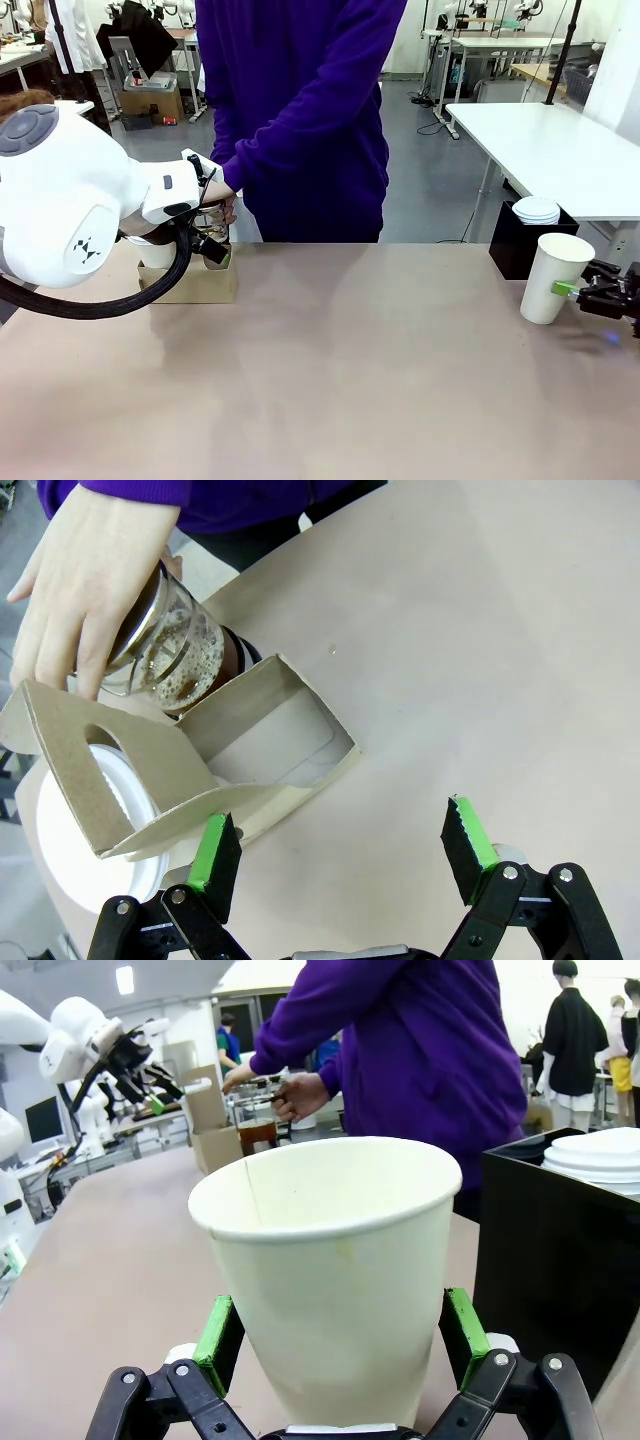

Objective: Pour a drink into a cup and package it in a carrier.
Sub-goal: Pick up the 600 ml Paper Cup and place it in the middle top area of the table.

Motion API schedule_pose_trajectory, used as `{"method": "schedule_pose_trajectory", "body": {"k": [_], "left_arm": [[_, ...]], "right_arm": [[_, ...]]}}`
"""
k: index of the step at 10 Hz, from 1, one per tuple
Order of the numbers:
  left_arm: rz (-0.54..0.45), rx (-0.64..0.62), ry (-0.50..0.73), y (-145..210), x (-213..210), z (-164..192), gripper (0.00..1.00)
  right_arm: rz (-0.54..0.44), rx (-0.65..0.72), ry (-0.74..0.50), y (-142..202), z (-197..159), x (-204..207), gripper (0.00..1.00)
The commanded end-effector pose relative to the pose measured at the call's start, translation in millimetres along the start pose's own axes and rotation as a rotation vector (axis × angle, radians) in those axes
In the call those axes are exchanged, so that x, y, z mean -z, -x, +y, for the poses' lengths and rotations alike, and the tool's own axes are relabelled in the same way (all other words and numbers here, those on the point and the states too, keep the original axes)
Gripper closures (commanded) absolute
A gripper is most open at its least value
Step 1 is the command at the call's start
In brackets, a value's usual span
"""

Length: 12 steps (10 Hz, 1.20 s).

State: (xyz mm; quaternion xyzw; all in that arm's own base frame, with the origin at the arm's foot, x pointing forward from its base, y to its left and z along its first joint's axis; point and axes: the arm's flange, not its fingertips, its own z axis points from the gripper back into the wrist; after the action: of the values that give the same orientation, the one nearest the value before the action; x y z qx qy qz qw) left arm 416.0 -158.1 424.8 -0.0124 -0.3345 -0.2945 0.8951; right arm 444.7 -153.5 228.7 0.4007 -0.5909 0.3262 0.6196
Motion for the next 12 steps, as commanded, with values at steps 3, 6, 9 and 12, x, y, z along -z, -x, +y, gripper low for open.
{"method": "schedule_pose_trajectory", "body": {"k": [3, 6, 9, 12], "left_arm": [[-0.003, 0.000, -0.001, 0, -1, 0, 0.00], [-0.003, 0.000, -0.001, 0, -1, 0, 0.00], [-0.003, 0.000, -0.001, 0, -1, 0, 0.00], [-0.003, 0.000, -0.001, 0, -1, 0, 0.00]], "right_arm": [[-0.004, -0.008, -0.002, 4, -4, 25, 0.00], [0.012, 0.039, -0.010, 0, -6, 20, 0.16], [-0.010, 0.007, -0.027, 4, 1, 24, 0.16], [-0.032, -0.026, 0.056, -37, 25, 27, 0.16]]}}
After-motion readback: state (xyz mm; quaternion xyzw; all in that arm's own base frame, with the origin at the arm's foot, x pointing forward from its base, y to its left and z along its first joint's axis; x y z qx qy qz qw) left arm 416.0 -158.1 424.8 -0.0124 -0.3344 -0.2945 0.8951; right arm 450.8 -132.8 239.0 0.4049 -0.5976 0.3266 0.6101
